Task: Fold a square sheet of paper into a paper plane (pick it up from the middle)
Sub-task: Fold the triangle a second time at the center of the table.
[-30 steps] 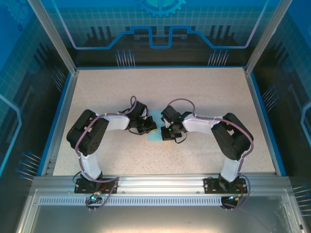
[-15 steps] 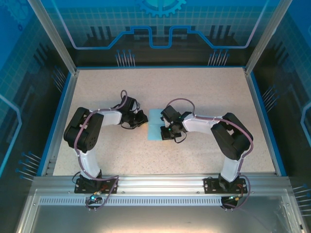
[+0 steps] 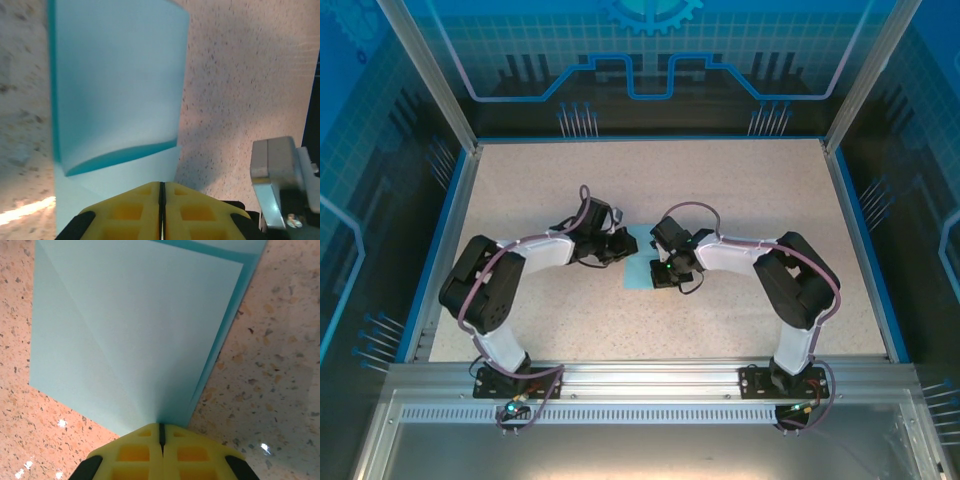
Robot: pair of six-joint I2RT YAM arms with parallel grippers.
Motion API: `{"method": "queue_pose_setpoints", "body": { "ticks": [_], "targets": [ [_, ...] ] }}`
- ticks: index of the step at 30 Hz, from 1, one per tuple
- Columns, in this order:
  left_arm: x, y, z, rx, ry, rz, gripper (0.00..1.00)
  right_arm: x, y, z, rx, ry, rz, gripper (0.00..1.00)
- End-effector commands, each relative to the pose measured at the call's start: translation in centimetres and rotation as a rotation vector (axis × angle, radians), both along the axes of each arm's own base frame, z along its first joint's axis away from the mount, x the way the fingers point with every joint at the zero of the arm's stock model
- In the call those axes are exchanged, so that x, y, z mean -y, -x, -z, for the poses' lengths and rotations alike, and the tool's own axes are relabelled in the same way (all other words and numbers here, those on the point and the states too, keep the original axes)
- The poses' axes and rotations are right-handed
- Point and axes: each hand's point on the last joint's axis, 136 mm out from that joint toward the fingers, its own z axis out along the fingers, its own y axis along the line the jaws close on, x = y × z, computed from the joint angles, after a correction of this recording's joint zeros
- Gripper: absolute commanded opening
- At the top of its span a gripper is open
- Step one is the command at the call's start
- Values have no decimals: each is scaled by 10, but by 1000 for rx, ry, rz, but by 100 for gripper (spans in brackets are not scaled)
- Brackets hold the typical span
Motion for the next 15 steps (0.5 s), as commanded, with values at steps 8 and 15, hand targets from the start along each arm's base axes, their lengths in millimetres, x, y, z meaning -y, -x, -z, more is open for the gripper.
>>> {"method": "queue_pose_setpoints", "body": {
  "ticks": [8,15],
  "targets": [
    [-12,9,50,-107,-90,-31,9,23,22,23,-84,116,-10,5],
    [-19,13,58,-121,-129,-40,9,-1,2,-11,1,1,-28,6]
  ]
}}
